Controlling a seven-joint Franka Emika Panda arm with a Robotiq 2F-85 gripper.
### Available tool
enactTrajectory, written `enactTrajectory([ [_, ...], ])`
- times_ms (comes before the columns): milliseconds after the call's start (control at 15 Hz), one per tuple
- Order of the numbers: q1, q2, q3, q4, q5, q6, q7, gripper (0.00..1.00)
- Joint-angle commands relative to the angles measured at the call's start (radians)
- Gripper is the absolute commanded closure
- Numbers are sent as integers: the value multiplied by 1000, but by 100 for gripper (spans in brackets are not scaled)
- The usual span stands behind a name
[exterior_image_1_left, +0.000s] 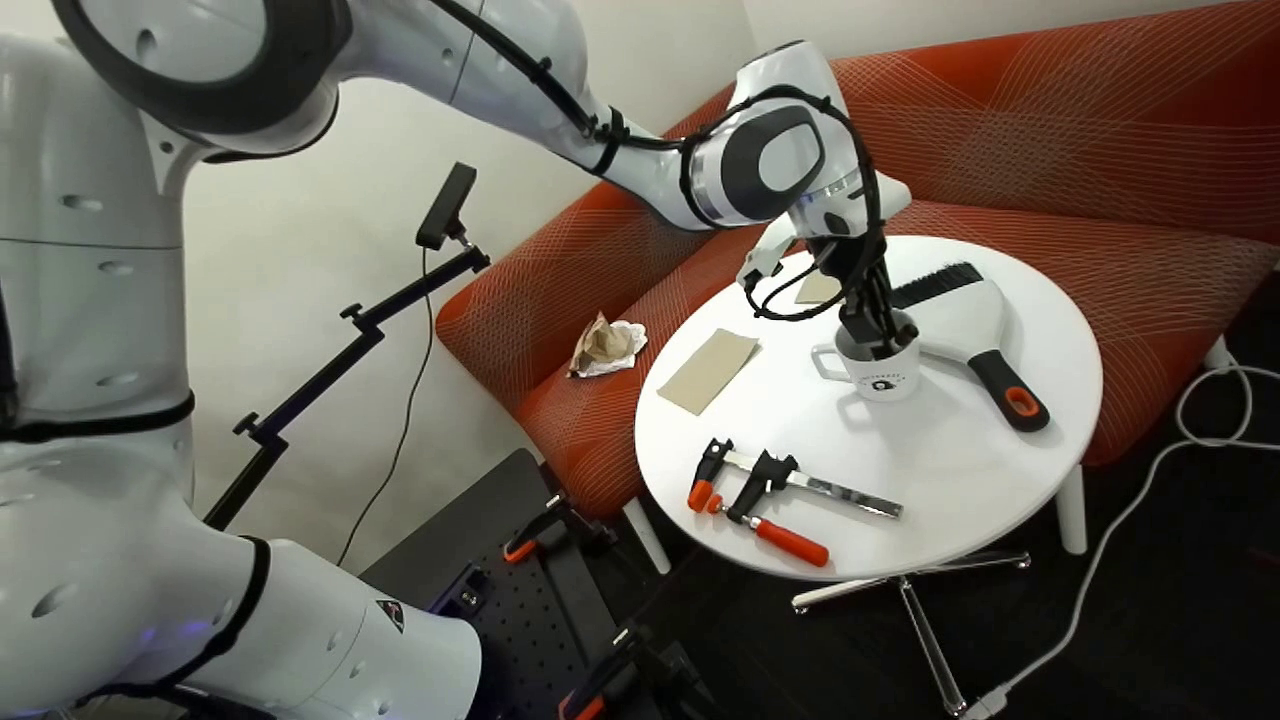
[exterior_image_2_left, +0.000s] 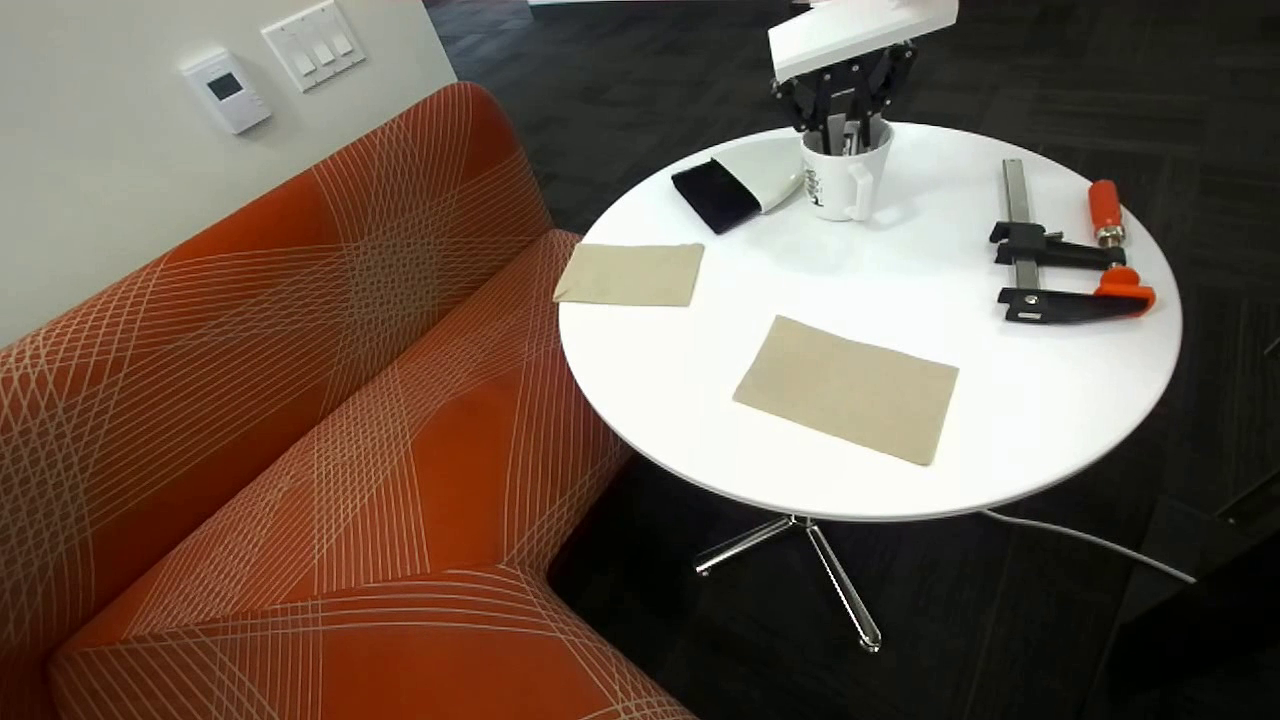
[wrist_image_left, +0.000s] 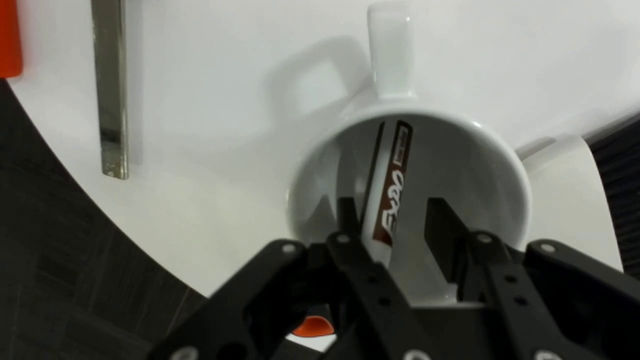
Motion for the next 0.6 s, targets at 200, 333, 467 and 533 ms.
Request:
enactTrajectory([
  [200, 57, 20, -57, 33, -49, -40, 57, 99],
  [333, 82, -2, -77, 8, -72, -35, 74, 95],
  [467, 114, -36, -102, -29, -109, -27, 106, 95],
  [533, 128, -54, -112, -45, -130, -22, 121, 95],
])
